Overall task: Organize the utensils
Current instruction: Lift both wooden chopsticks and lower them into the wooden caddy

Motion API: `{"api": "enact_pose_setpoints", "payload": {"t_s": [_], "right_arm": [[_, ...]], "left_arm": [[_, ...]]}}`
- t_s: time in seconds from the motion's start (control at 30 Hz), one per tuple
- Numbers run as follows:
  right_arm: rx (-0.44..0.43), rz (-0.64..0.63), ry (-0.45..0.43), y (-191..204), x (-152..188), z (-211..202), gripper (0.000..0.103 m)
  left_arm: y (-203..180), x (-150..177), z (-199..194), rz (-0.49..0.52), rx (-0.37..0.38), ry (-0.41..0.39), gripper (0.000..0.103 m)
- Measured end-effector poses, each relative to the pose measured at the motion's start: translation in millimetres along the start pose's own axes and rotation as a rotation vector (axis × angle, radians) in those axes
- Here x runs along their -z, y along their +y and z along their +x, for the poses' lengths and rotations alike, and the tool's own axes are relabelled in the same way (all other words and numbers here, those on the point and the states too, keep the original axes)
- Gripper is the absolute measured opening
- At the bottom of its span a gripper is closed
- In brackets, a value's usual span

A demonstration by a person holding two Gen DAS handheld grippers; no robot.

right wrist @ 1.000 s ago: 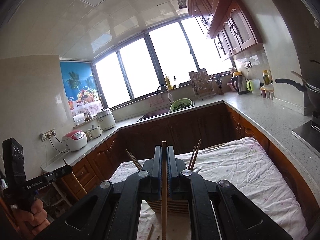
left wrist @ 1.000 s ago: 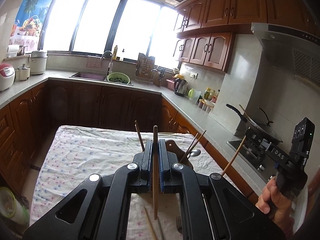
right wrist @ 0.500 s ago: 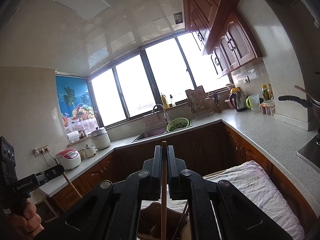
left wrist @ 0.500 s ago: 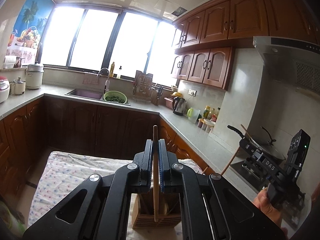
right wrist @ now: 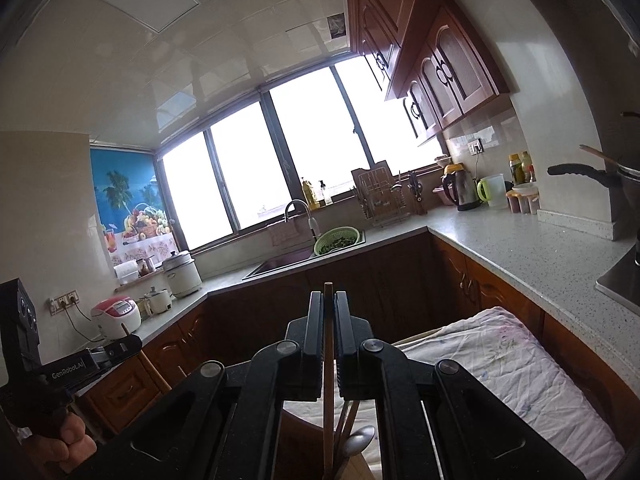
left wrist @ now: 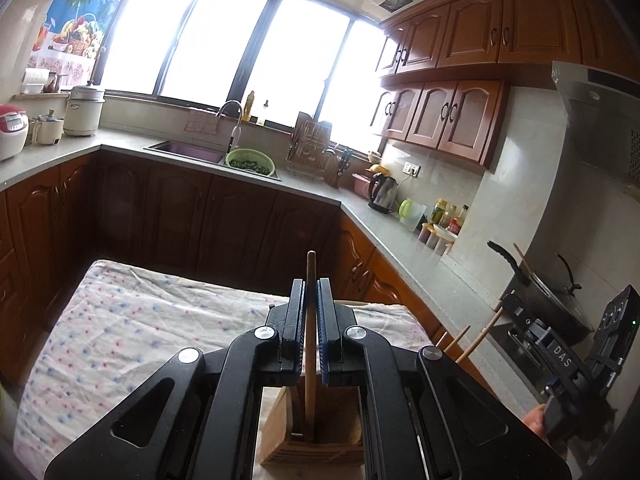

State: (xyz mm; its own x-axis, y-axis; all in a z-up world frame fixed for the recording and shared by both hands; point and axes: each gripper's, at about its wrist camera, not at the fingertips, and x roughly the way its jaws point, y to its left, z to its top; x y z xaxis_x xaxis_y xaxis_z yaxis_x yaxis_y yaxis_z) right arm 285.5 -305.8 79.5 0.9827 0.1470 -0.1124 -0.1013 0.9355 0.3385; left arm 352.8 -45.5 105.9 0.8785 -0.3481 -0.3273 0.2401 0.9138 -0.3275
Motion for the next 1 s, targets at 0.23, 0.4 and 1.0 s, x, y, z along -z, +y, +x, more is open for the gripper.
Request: {"api": "enact_pose_setpoints", "payload": {"t_s": [0.23,0.4,1.0], "right_arm": [[0.012,0.066,0.055,-15,27,9,0.004],[0.017,0.101,0.076,-21,35,10,0.005],[0.035,0.060,0.113,-16,28,14,0.005]], "left_arm": [[10,23,20,-0.034,-0.019,0.064,0.004],[16,34,29,-0.063,-0.022,0.095,0.005],[11,31,32,-0.015,-0.045,0.102,0.006]]}}
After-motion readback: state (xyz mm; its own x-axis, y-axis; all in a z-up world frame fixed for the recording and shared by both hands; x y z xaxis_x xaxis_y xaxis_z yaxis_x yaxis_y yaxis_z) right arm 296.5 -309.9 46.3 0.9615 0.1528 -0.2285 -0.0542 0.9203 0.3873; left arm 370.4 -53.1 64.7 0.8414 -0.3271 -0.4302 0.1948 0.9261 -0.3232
